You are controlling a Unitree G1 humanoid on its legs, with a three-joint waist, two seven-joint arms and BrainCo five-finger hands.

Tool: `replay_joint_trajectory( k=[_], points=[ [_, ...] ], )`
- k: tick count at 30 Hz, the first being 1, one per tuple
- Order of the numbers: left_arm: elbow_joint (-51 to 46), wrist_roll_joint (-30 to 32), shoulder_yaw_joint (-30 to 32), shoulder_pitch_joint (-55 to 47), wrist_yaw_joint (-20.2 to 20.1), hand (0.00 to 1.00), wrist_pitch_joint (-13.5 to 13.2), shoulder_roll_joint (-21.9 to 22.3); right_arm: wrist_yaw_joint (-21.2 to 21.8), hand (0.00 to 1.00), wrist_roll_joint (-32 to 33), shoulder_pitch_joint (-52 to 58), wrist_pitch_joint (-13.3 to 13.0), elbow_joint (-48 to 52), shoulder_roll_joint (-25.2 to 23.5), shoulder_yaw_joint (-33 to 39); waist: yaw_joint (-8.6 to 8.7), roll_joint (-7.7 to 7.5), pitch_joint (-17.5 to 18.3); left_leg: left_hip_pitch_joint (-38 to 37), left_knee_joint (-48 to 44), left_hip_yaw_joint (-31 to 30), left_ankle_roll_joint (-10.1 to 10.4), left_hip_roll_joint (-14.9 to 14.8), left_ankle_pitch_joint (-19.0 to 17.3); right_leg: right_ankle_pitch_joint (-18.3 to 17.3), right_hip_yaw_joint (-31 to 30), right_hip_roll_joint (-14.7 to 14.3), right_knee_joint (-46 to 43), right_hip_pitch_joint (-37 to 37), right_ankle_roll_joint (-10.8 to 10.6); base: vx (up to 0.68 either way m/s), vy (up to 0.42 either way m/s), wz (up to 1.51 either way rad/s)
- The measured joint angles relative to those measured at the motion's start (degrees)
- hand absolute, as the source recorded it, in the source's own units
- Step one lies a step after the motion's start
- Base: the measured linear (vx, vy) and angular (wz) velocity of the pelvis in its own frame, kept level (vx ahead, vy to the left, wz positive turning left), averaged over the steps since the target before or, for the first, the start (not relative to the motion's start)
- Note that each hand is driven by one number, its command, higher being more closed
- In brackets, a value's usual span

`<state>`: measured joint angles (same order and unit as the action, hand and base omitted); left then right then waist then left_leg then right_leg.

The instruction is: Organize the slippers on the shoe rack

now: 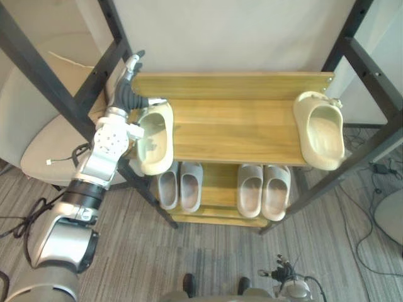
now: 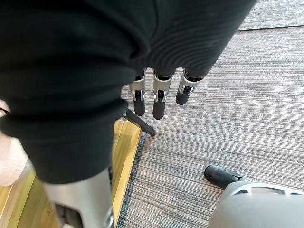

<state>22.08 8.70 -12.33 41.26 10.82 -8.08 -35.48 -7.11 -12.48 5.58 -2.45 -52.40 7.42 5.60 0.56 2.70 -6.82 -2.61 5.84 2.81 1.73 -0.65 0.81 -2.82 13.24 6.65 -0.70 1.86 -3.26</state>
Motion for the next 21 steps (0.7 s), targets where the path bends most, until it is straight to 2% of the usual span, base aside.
replay_joint_trajectory(
  k=[7,9,16,21],
  points=[
    [-0.1,7.4,0.0,-1.6,0.0,0.0,0.3,-1.9,0.0,0.0,0.0,1.5,-0.4,2.2,-0.1,0.6,0.0,0.04,0.0,-0.5,0.0,1.2,0.2,-0.4,-0.2,0.0,-1.1,-0.4,-0.1,-0.1,0.0,-0.01,-0.008,-0.09],
    [-0.1,9.9,0.0,-1.6,-0.1,0.0,1.2,-2.2,0.0,0.0,0.0,2.0,-0.4,2.2,-0.1,0.7,0.0,0.04,0.0,-0.5,0.0,1.2,0.2,-0.6,-0.2,-0.1,-1.1,-0.6,-0.3,-0.1,0.2,0.0,0.0,0.0],
    [-0.1,11.0,0.0,-1.7,-1.1,0.0,1.3,-3.0,0.2,0.0,-0.1,2.7,-0.4,2.2,0.0,0.8,0.01,0.04,0.0,-0.5,0.0,1.2,0.2,-0.9,-0.2,-0.4,-1.2,-0.8,-1.1,-0.6,0.4,0.0,0.0,0.0],
    [-0.7,9.4,0.0,-1.7,-1.2,0.0,1.2,-3.0,0.3,0.0,-0.1,3.1,-0.2,2.2,0.0,0.8,0.03,0.04,0.0,-0.4,0.0,1.0,0.3,-0.8,-0.1,-0.4,-0.9,-0.8,-1.1,-0.6,0.4,0.0,0.0,0.0]
  ],
)
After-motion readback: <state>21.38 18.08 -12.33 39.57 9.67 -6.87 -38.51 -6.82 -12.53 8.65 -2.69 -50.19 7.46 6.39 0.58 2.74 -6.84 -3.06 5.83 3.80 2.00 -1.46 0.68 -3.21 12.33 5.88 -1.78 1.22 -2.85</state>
